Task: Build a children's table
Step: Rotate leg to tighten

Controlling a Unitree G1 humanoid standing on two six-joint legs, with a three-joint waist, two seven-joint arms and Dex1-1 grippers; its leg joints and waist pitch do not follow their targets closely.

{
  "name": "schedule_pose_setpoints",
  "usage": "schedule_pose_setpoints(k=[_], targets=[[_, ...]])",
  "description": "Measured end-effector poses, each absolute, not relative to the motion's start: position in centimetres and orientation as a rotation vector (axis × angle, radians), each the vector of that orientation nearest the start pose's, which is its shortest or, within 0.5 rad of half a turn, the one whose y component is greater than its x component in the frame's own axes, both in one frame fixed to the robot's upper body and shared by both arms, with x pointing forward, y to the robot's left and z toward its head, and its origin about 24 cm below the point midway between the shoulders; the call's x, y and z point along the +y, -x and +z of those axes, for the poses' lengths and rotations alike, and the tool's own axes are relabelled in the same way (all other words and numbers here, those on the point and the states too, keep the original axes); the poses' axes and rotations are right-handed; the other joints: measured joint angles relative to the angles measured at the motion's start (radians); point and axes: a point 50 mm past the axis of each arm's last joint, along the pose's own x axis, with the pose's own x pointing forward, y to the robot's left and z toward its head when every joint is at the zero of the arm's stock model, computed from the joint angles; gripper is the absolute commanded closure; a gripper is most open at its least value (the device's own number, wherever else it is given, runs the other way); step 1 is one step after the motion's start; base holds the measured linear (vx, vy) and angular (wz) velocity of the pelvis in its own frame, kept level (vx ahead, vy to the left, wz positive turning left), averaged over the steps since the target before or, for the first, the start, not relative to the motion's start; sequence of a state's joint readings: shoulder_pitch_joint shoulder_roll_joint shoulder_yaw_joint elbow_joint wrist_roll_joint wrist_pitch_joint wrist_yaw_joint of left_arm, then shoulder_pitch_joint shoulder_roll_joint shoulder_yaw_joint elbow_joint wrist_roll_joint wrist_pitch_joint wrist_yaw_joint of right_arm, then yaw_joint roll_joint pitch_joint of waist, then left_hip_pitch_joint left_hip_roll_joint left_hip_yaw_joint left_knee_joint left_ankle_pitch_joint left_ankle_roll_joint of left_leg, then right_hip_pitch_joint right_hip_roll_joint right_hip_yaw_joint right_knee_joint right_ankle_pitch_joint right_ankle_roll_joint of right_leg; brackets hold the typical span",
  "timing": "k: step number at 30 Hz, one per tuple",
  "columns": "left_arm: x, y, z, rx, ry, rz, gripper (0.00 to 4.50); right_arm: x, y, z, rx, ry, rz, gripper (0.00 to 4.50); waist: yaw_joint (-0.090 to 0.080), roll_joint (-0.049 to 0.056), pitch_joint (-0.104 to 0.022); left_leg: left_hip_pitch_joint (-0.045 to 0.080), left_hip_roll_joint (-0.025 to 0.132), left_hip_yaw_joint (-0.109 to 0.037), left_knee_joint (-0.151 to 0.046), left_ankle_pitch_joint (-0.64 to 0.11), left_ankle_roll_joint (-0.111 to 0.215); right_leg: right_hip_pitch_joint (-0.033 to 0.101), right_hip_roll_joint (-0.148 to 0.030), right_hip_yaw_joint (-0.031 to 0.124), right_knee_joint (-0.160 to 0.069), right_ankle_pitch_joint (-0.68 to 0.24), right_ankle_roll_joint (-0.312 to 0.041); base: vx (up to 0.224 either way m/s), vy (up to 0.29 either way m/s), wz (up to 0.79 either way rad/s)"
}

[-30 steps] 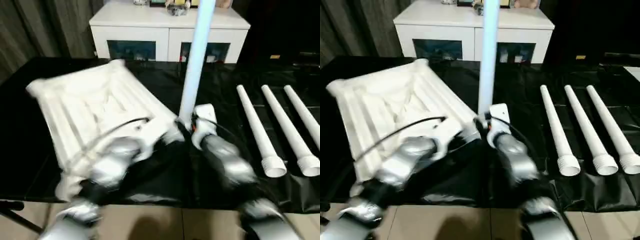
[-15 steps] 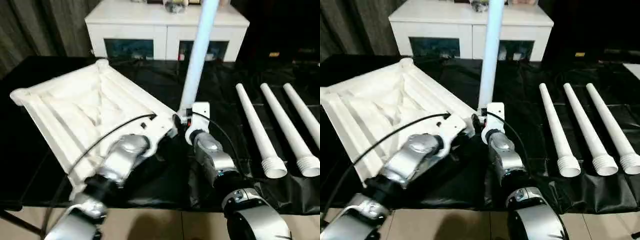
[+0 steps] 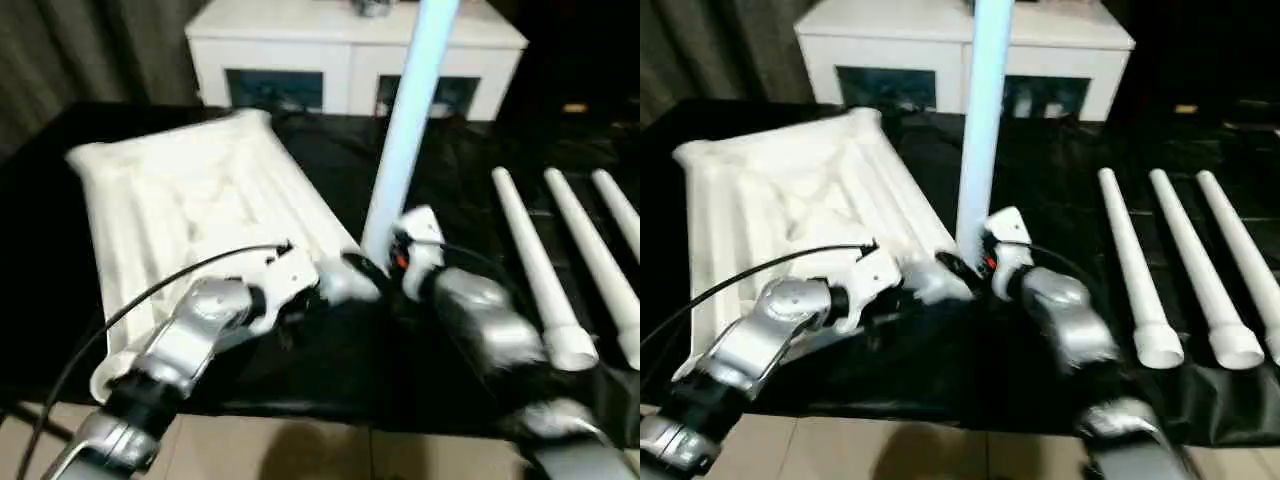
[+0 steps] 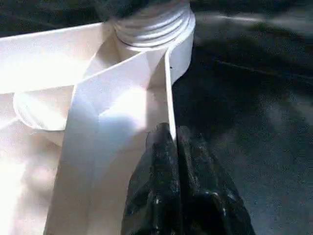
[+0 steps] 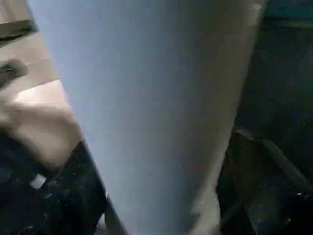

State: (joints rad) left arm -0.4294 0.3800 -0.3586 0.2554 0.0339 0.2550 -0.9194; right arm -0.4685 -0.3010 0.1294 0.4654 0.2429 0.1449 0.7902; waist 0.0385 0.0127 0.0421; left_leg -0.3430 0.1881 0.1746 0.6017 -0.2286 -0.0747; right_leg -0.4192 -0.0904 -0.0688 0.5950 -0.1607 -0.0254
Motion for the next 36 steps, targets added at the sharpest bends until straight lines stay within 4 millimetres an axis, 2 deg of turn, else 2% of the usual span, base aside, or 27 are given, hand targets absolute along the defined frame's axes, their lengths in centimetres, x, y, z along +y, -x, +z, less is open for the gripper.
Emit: schedule_pose_setpoints(k=[3,5,8,17,18,20,28,36], targets=[[11.8,-29.0,4.7,0.394,-0.463,-1.194,4.5,-15.2,-31.1,5.9,0.233,0.079,0.978,0.85,0.0,0.0,0.0,0.002,0.0,0.001,0.0,0.0,0.0,0.001,0.0,0.001,0.0,0.0,0.0,0.0,0.0,0.0],[11.9,-28.6,4.7,0.394,-0.45,-1.233,4.5,-15.7,-30.2,5.7,0.272,0.109,1.051,0.85,0.001,0.004,-0.001,0.002,0.0,0.001,0.0,-0.001,-0.002,0.001,0.0,0.001,0.0,0.0,0.0,0.0,0.0,0.0],[12.0,-28.4,4.7,0.395,-0.451,-1.262,4.5,-15.8,-29.5,5.0,0.319,0.144,1.106,0.85,0.002,0.004,-0.001,0.001,0.0,0.001,0.0,-0.001,-0.002,0.001,0.0,0.0,0.001,0.0,0.0,0.0,0.0,0.0],[12.1,-28.3,4.7,0.397,-0.456,-1.28,4.5,-15.3,-29.5,4.7,0.319,0.185,1.112,0.85,0.003,0.004,-0.001,0.0,0.001,0.0,0.0,0.0,-0.001,0.002,0.0,0.001,0.001,0.0,0.0,0.0,0.0,0.0],[12.1,-28.3,4.7,0.397,-0.456,-1.281,4.5,-15.2,-29.5,4.7,0.318,0.184,1.114,1.03,0.003,0.004,-0.001,0.0,0.001,0.0,0.0,0.001,-0.001,0.002,0.0,0.001,0.001,0.0,0.001,0.0,0.0,0.0],[12.1,-28.3,4.7,0.395,-0.457,-1.283,4.5,-15.2,-29.5,4.7,0.318,0.182,1.115,1.03,0.003,0.004,-0.001,0.0,0.0,0.0,0.0,0.001,-0.001,0.002,0.0,0.001,0.0,0.0,0.001,0.0,0.0,0.0],[12.3,-28.3,4.8,0.398,-0.459,-1.294,4.5,-15.2,-29.5,4.7,0.318,0.177,1.121,1.7,0.005,0.004,-0.001,0.0,0.001,0.0,0.001,0.001,-0.001,0.002,0.0,0.001,0.001,0.0,0.001,0.0,0.0,0.0],[12.4,-28.3,4.6,0.405,-0.454,-1.288,4.5,-14.7,-29.6,4.4,0.314,0.142,1.086,1.78,-0.001,0.004,-0.001,0.001,0.001,0.0,0.001,0.001,-0.001,0.002,0.0,0.001,0.001,0.0,0.001,0.0,0.0,0.0]])
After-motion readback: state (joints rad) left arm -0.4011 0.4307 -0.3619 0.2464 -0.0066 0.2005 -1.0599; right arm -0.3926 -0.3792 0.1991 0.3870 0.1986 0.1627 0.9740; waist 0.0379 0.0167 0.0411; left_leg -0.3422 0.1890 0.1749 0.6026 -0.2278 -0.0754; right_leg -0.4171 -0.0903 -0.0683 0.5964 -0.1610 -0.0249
